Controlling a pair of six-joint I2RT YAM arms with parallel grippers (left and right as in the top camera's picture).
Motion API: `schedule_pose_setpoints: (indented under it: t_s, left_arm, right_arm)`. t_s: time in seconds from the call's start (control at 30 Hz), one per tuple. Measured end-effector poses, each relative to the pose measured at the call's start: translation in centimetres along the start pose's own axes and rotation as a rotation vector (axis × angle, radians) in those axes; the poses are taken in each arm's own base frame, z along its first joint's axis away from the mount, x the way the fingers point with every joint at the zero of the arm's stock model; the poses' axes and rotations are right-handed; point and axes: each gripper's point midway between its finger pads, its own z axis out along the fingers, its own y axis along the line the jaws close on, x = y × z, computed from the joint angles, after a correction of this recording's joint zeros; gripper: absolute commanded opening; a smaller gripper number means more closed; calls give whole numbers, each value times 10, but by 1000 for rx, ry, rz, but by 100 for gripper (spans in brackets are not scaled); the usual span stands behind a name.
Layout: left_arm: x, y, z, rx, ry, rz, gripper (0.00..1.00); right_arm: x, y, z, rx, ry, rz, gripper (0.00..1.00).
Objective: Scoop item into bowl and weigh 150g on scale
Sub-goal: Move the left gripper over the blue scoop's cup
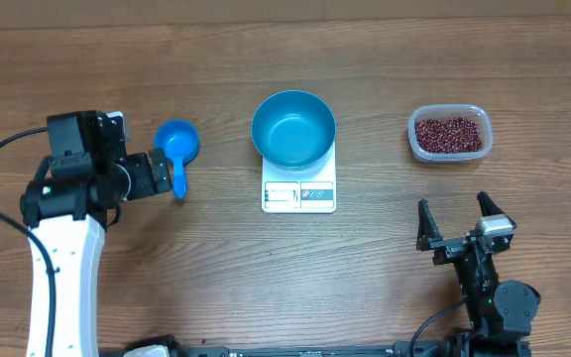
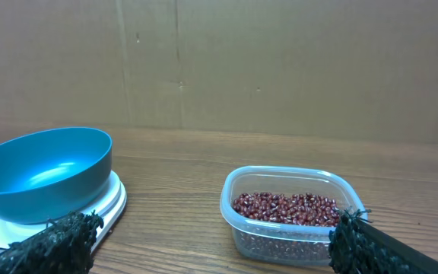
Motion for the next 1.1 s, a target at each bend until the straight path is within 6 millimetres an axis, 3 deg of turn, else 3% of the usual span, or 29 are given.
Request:
schedule_pose_setpoints:
  t_s: [0.37, 0.67, 1.1]
  left_arm:
    - [-8, 6, 41, -45, 115, -39, 100]
    - [-13, 1, 64, -117, 112, -69, 100]
    - [-20, 10, 102, -164, 112, -120, 99]
  right_arm:
    - [0, 0, 0, 0, 0, 0, 100]
    - [0, 0, 0, 0, 0, 0, 100]
    - [0, 0, 0, 0, 0, 1, 100]
